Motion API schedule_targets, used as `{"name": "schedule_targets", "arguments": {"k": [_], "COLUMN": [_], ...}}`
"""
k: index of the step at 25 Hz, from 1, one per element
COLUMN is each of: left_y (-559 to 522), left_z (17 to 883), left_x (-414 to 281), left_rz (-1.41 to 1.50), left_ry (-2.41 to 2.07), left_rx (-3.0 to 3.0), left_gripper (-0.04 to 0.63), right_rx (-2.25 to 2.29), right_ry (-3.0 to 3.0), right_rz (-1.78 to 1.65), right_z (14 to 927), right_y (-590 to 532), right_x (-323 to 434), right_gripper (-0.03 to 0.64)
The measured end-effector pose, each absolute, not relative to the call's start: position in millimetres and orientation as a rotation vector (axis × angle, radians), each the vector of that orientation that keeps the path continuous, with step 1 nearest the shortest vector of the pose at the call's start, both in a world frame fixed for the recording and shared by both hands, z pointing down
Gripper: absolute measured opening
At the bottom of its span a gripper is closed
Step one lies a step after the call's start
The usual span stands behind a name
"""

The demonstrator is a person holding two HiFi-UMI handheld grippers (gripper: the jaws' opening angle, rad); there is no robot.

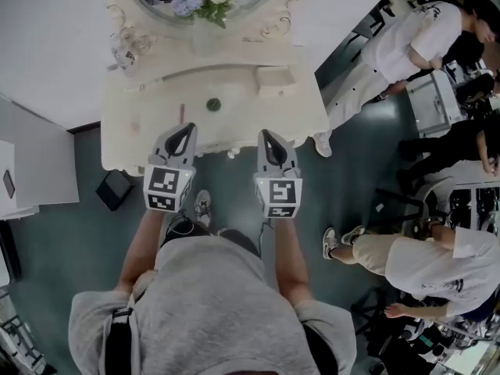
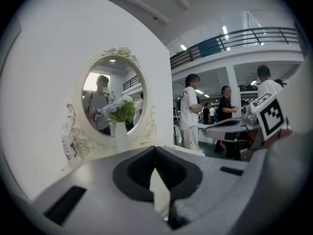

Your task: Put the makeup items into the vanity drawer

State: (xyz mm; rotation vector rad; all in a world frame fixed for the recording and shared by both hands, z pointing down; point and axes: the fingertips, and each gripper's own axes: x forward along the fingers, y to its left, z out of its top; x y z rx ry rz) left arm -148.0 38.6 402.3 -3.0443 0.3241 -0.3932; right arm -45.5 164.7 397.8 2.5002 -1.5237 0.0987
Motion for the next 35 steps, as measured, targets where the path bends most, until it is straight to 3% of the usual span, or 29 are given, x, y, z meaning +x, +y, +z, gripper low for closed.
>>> {"name": "schedule_targets", "arguments": {"k": [13, 31, 33, 35], "left_y": [-44, -86, -89, -90], "left_z": [445, 553, 565, 575], "left_x": [-105, -86, -86, -87], "left_rz": [-0.503, -0.81, -0.842, -0.868], "left_ry": [0.343, 0.845, 0.868, 0.894], "left_rx": [-3.086, -3.156, -3.153, -3.151], "left_gripper": [0.002, 0.002, 0.002, 0.002], "right_rx": [2.414, 1.972, 1.936, 1.889], "right_ry": [-1.614, -1.91, -1.936, -1.955], "right_rz": [0.262, 0.595, 0.647, 0.72], "right_z": [443, 576, 591, 609], "right_y": [57, -28, -37, -43], "right_x": [-6, 32, 32, 31], "right_gripper": [0.014, 0.014, 0.055, 0.175]}}
